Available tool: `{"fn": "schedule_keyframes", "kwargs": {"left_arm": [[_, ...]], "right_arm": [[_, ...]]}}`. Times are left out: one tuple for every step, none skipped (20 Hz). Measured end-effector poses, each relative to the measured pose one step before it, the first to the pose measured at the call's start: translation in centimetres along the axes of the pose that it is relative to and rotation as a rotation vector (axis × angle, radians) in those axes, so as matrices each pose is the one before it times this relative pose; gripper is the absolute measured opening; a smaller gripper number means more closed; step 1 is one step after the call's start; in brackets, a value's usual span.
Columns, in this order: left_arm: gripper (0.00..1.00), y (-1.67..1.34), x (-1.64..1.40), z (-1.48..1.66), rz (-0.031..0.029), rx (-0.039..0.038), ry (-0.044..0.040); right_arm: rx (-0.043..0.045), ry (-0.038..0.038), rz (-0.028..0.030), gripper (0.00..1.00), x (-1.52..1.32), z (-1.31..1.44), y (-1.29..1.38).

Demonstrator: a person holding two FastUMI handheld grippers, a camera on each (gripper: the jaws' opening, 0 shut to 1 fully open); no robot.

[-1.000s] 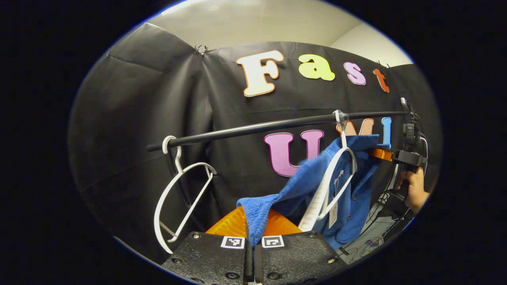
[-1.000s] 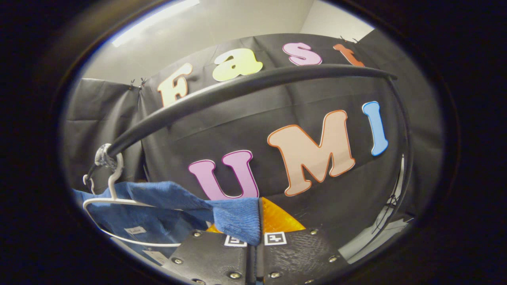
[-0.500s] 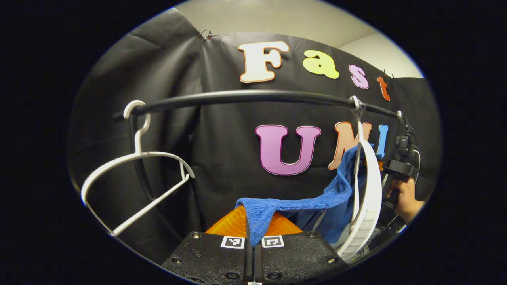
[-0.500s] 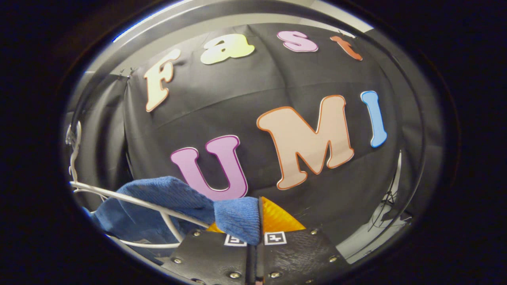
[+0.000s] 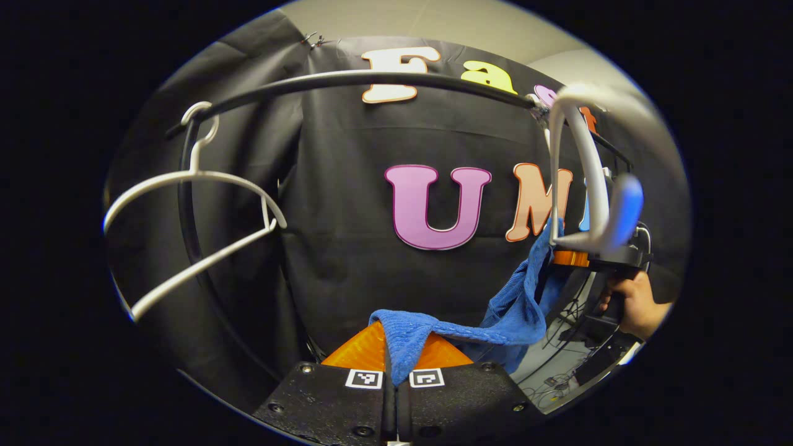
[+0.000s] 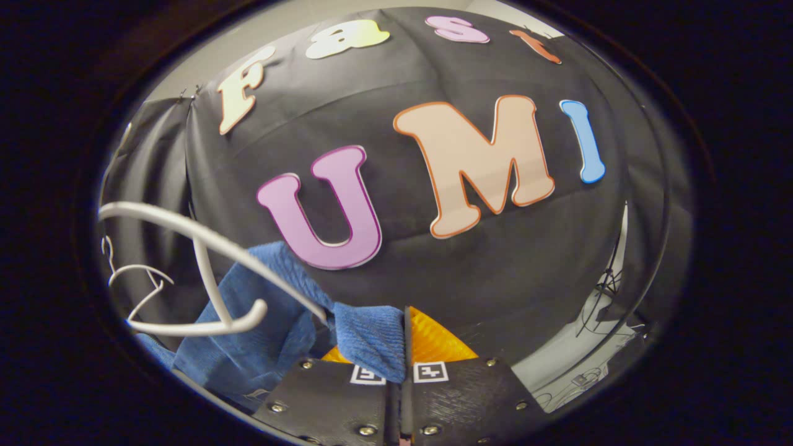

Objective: Grasp the clothes on the hanger with both hands and then place them into the laundry hamper below.

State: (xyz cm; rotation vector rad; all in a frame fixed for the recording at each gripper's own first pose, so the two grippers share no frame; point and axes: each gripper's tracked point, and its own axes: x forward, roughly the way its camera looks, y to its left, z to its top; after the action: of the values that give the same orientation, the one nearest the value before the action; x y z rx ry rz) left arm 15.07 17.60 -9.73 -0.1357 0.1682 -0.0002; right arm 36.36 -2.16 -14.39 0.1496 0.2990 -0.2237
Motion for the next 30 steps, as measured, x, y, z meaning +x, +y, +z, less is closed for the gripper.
{"fn": "schedule_keyframes", "kwargs": {"left_arm": [[0.03,-0.108,-0.137,-0.477,0.00438,-0.01547,0.00366],[0.02,-0.183,-0.182,-0.711,0.00455,-0.00709,0.01298],[0.02,-0.183,-0.318,-0.576,-0.00476,-0.00597,0.00449],[0.01,-0.462,-0.43,-0.599,-0.00363,-0.00224,0.00791],[0.02,-0.511,-0.371,-0.448,-0.00774,-0.0075,-0.00322],[0.02,-0.637,-0.622,-0.251,-0.00464,-0.00223,-0.00424],[0.02,-0.531,-0.193,-0.507,-0.00228,-0.00098,0.00283],[0.02,-0.69,-0.398,-0.461,-0.00645,0.00435,0.00492],[0.02,-0.602,-0.504,-0.306,-0.00373,0.00262,0.00243],[0.02,-0.58,-0.456,-0.159,-0.00755,0.00179,-0.00173],[0.02,-0.546,-0.519,-0.189,-0.00861,0.00262,0.00199],[0.02,-0.4,-0.48,-0.012,-0.00523,0.00438,0.00073],[0.01,-0.484,-0.456,-0.149,-0.00868,0.00413,0.00055],[0.02,-0.487,-0.479,-0.022,-0.00673,0.00345,-0.00148],[0.02,-0.319,-0.331,-0.077,-0.00374,0.00399,0.00017],[0.01,-0.425,-0.364,-0.035,-0.00386,0.00346,0.00014],[0.01,-0.432,-0.379,-0.012,-0.00354,0.00209,-0.00361],[0.02,-0.299,-0.391,0.136,0.00435,0.00365,-0.00319],[0.01,-0.392,-0.217,-0.064,0.00076,0.00223,0.00076],[0.01,-0.438,-0.398,-0.06,0.00077,0.00023,-0.00147],[0.01,-0.185,-0.225,0.034,0.00613,0.00061,-0.00123],[0.01,-0.043,-0.277,0.103,0.01397,-0.00071,-0.00386],[0.01,-0.017,-0.368,0.199,0.01008,-0.00827,-0.01034],[0.01,-0.182,-0.293,0.312,0.0107,-0.00801,-0.01494],[0.01,-0.228,-0.203,0.409,0.0098,0.00495,-0.02218],[0.0,-0.326,-0.06,0.42,0.00726,0.01704,-0.01413],[0.01,-0.185,0.03,0.066,0.00366,0.00807,-0.00552],[0.02,-0.511,-0.001,0.101,-0.00669,-0.00606,-0.00269],[0.02,-0.366,-0.143,0.285,-0.01219,-0.00883,-0.00913],[0.02,-0.253,-0.051,0.393,-0.00166,-0.00413,-0.00822]], "right_arm": [[0.00121,0.01289,0.00629,0.05,-0.586,-0.714,0.263],[-0.01192,0.00567,0.00308,0.05,-0.711,-0.519,0.269],[-0.01507,0.01326,0.00559,0.05,-0.578,-0.752,0.266],[0.00319,0.03083,0.00811,0.05,-0.776,-1.435,0.385],[0.00847,0.02049,0.01104,0.05,-1.003,-1.133,0.487],[0.00273,0.01028,0.01231,0.05,-1.04,-1.129,0.587],[-0.00831,0.00563,0.00473,0.05,-0.814,-0.726,0.357],[-0.00602,0.00623,0.0067,0.05,-0.936,-0.778,0.433],[0.00196,0.00664,0.0073,0.05,-0.852,-0.569,0.319],[0.006,0.00737,0.00427,0.05,-0.82,-0.817,0.178],[0.00249,0.00396,-0.00035,0.02,-0.749,-0.464,0.044],[0.00255,0.00269,-0.00283,0.02,-0.805,-0.488,-0.055],[0.00256,0.00351,-0.00352,0.02,-0.778,-0.372,-0.11],[0.00518,0.00514,-0.00589,0.02,-0.666,-0.505,-0.334],[0.00582,0.00466,-0.0088,0.02,-0.709,-0.592,-0.358],[0.0022,0.01226,-0.00833,0.02,-0.817,-0.943,-0.403],[0.0042,0.00904,-0.00028,0.02,-0.691,-0.709,-0.12],[0.00001,0.00411,0.00192,0.02,-0.734,-0.855,-0.038],[0.0009,0.00387,0.00299,0.05,-0.716,-0.617,0.113],[0.00468,0.00024,0.0102,0.02,-0.792,-0.48,0.225],[0.00545,-0.00326,0.00793,0.02,-0.806,-0.254,0.314],[0.00263,-0.00363,0.0106,0.02,-0.795,-0.13,0.4],[-0.00017,-0.00993,0.02059,0.02,-0.766,0.041,0.528],[-0.00427,-0.01821,0.01349,0.02,-0.781,0.424,0.417],[-0.01427,-0.02565,0.00609,0.01,-0.569,0.615,0.121],[-0.01209,-0.02068,-0.00042,0.0,-0.678,0.549,0.159],[-0.00867,-0.01144,-0.00447,0.02,-0.38,0.29,0.03],[-0.00254,-0.01021,0.00395,0.02,-0.623,0.298,0.183],[-0.00392,-0.00982,0.00795,0.02,-0.252,0.323,0.22],[-0.00338,-0.00884,0.00197,0.02,-0.16,0.402,0.109]]}}
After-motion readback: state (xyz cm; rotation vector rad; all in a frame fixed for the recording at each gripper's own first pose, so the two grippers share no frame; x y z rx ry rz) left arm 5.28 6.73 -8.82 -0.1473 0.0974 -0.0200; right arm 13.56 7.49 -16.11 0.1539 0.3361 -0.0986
